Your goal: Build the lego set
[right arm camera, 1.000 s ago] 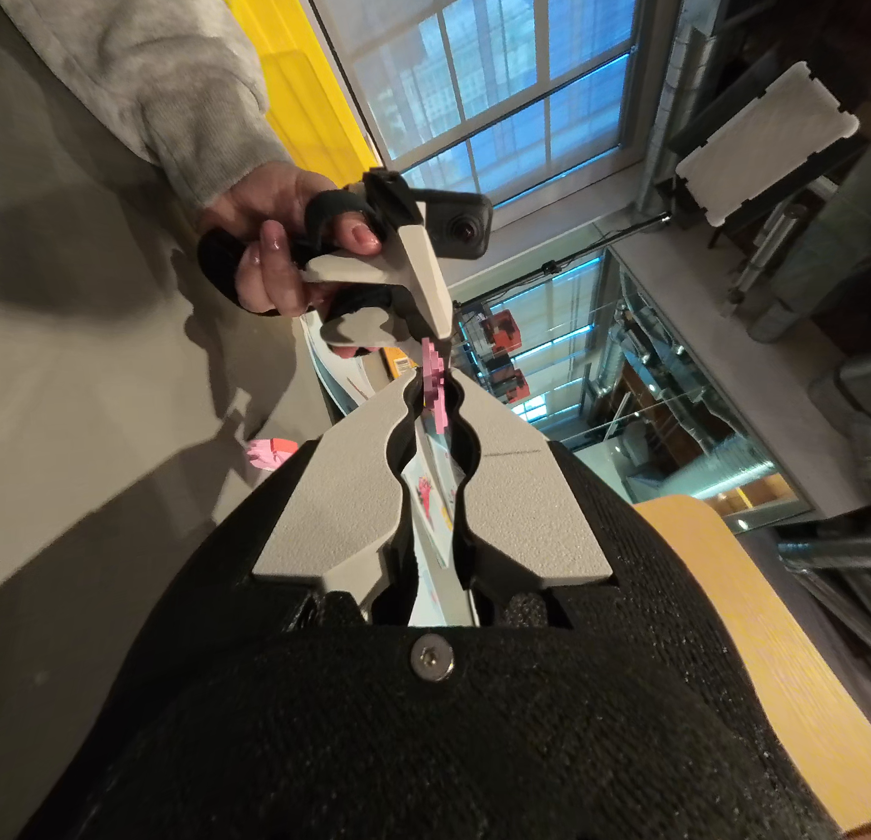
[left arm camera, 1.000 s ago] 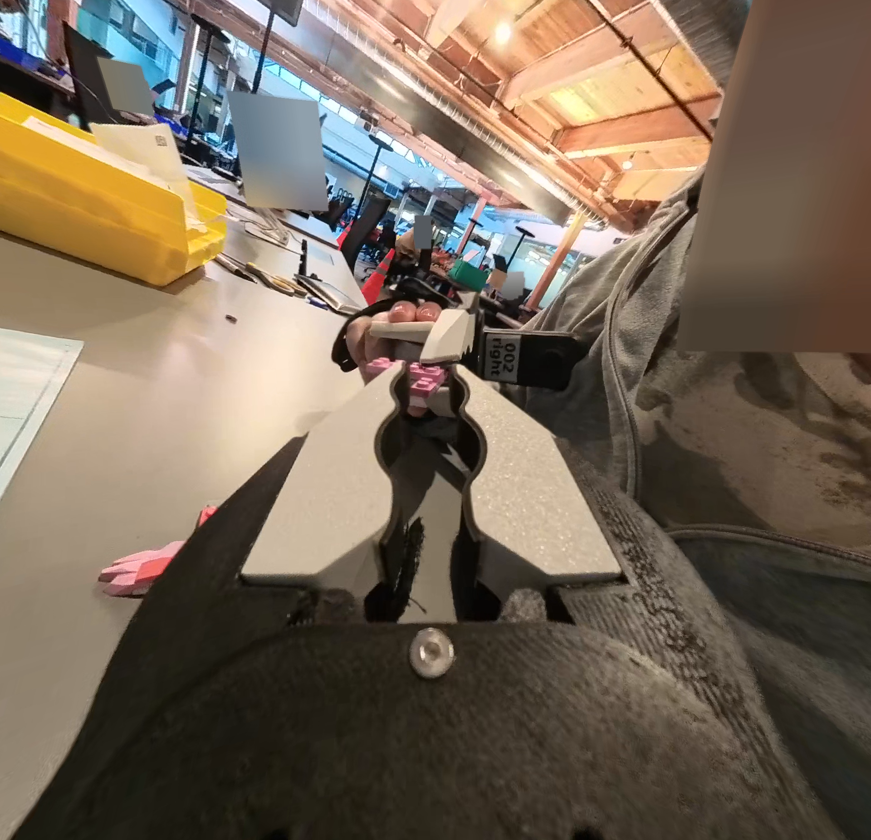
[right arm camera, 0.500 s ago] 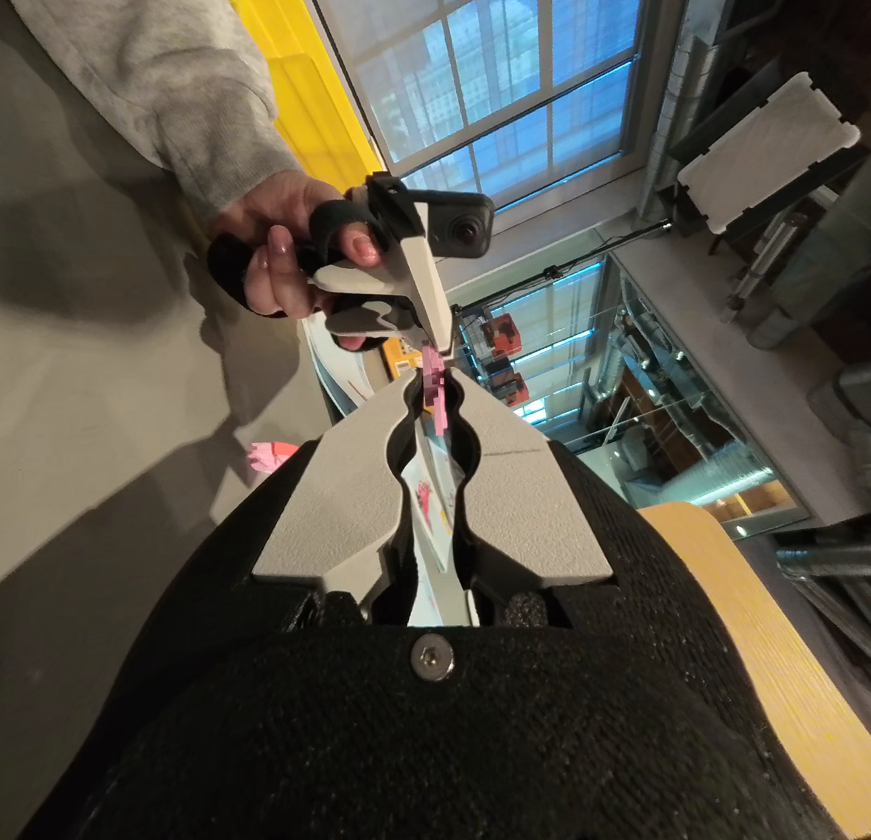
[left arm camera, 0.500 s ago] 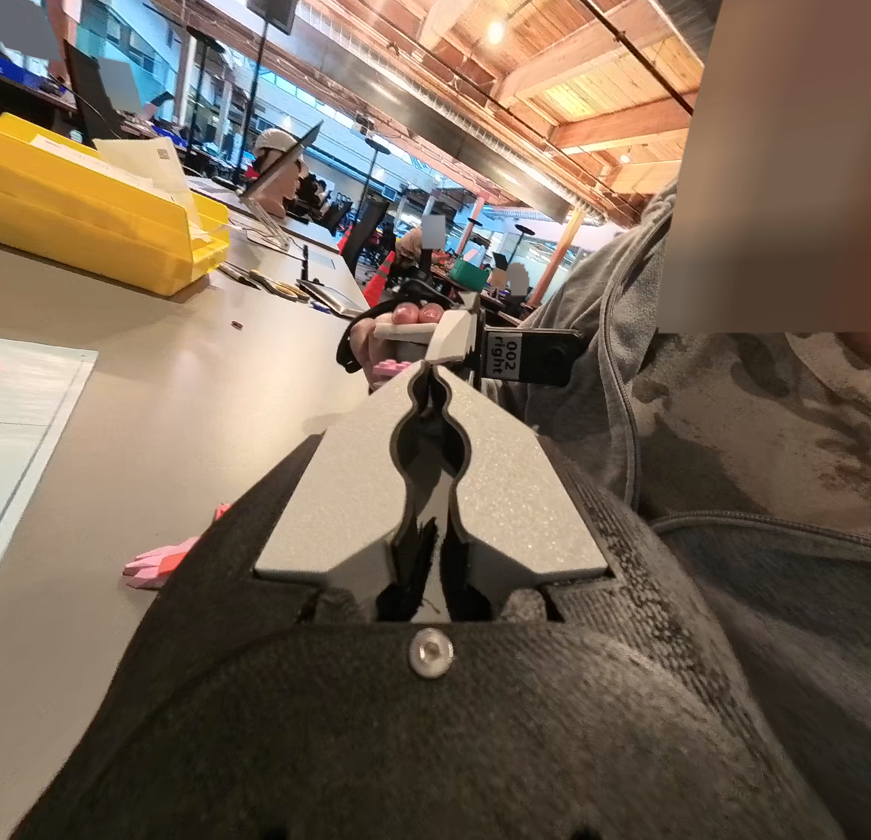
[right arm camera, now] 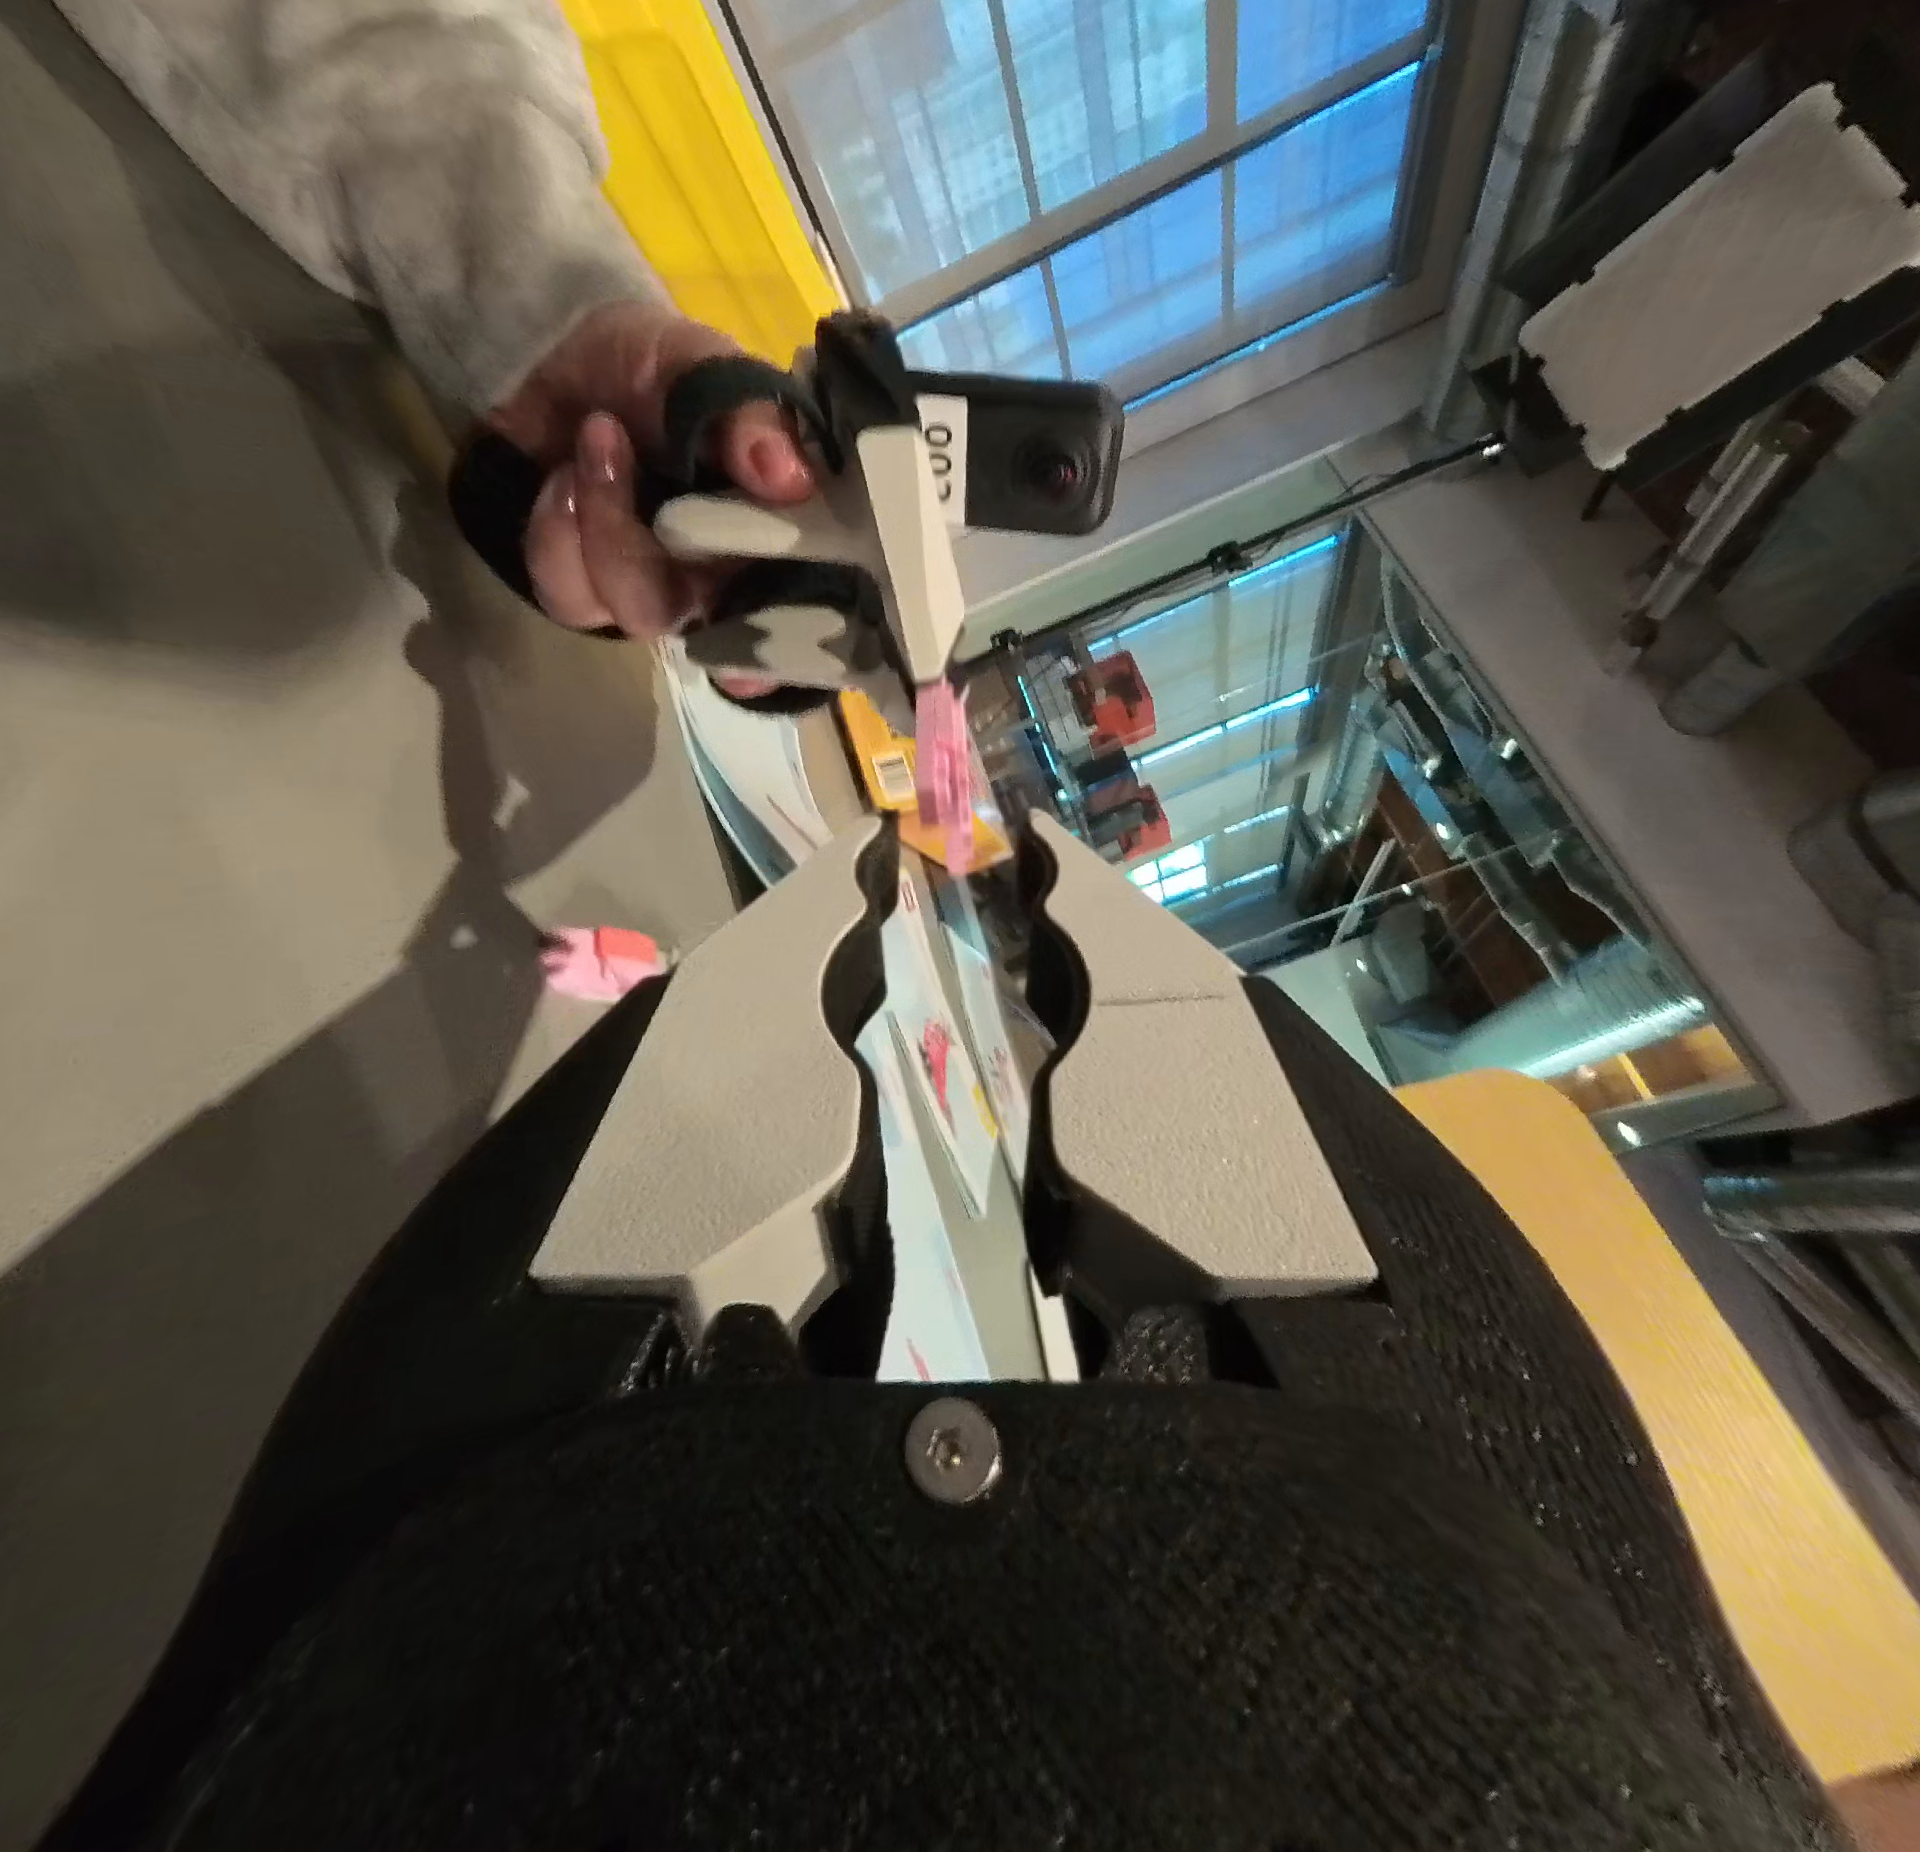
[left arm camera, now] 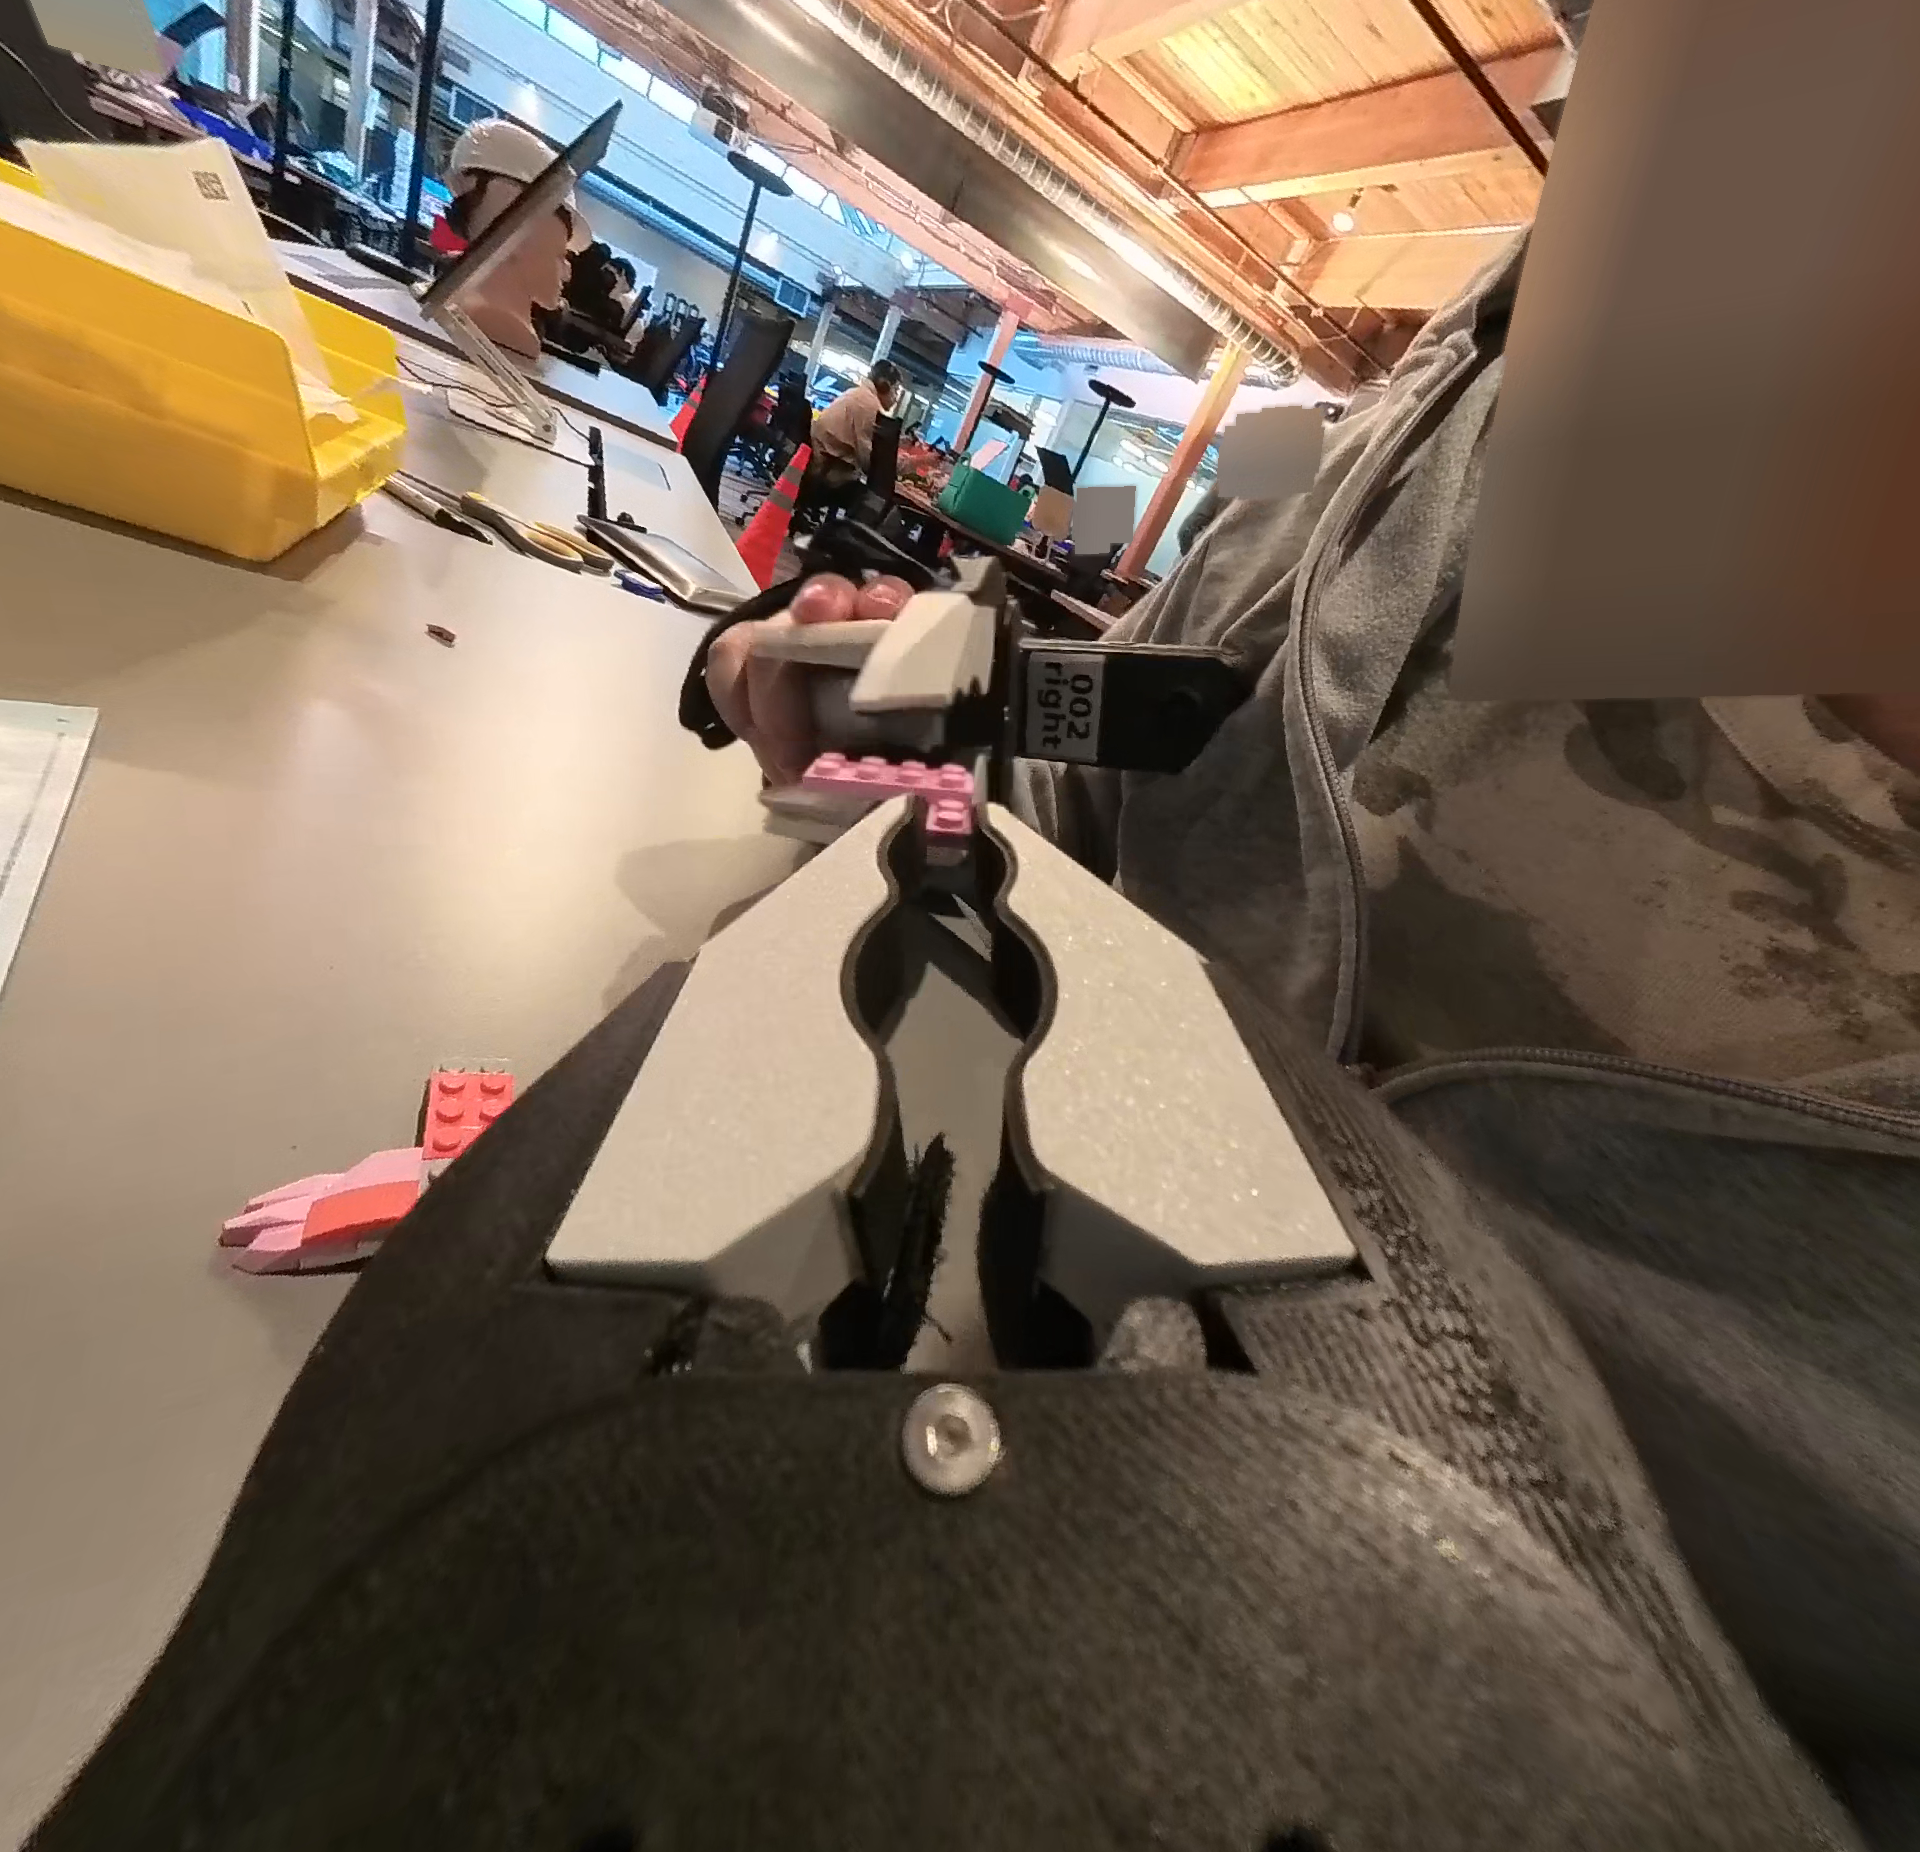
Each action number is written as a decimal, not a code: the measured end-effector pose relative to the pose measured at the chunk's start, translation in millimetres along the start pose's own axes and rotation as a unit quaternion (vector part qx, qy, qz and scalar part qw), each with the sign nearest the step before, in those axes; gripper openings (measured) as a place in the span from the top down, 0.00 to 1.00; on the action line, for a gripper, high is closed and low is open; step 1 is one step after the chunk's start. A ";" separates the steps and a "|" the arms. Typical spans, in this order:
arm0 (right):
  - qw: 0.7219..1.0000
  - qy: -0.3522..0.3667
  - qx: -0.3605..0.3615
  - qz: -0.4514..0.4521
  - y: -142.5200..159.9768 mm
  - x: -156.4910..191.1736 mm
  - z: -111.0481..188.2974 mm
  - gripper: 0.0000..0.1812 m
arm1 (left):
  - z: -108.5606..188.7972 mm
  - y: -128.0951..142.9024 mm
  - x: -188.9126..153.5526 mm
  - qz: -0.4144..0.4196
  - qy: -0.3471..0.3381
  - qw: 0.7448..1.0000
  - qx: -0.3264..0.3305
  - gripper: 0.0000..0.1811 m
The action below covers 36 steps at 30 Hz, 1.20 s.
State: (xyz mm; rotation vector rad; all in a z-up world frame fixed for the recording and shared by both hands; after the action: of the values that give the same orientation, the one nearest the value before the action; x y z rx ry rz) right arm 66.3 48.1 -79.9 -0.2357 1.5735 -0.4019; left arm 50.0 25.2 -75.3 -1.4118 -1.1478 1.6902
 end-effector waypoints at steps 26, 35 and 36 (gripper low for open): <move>0.911 -0.130 0.280 0.272 164.4 19.4 40.4 0.98 | 46.6 -36.3 34.0 -0.057 -0.190 0.975 -0.100 0.58; 0.901 -0.203 0.286 0.256 174.0 27.2 48.5 0.88 | 56.8 -33.7 50.2 -0.083 -0.275 0.953 -0.094 0.58; 0.902 -0.212 0.287 0.244 174.6 25.2 51.9 0.86 | 58.7 -34.9 50.6 -0.084 -0.280 0.951 -0.098 0.59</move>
State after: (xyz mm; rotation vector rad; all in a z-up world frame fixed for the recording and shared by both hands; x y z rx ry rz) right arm 133.6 192.2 -172.2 0.4952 0.9784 -0.3687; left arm -19.9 71.6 -62.0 -0.9186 -1.7318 1.9520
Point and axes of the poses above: each gripper's, where its closed fingertips meet, z back along the fingers, y out of its underside, x = y × z across the jaws, the point moved 1 cm from there along z, back along the fingers, and after that the axes turned 9 degrees about x, right-handed, at the moved point
